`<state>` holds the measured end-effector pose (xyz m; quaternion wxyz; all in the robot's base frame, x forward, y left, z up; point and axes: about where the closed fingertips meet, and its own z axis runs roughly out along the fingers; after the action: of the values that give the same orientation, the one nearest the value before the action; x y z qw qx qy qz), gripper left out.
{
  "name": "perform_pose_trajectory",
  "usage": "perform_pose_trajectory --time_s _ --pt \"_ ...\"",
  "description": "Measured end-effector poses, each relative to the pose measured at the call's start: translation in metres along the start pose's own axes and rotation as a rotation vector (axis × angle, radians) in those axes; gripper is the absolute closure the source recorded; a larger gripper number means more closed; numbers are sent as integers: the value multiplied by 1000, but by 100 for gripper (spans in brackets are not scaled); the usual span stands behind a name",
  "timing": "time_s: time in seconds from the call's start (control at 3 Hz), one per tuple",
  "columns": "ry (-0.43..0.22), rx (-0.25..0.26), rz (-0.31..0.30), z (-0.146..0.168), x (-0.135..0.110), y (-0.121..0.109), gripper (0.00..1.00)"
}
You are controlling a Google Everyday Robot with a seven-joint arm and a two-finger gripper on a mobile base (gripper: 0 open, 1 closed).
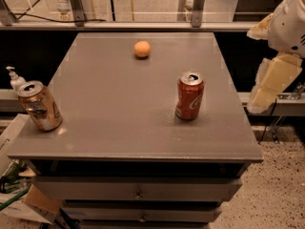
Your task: Move orange can near coke can
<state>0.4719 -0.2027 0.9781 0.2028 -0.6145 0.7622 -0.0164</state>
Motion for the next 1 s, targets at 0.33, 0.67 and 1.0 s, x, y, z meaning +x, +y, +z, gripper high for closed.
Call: perform_pose_trajectory --time_s 0.33,0.67,1.0 --pt "-42 1 -37 19 -10 -31 0" --pt "-68 14 -79 36 -18 -66 0" --pt "-127 37 -84 49 -25 -98 0"
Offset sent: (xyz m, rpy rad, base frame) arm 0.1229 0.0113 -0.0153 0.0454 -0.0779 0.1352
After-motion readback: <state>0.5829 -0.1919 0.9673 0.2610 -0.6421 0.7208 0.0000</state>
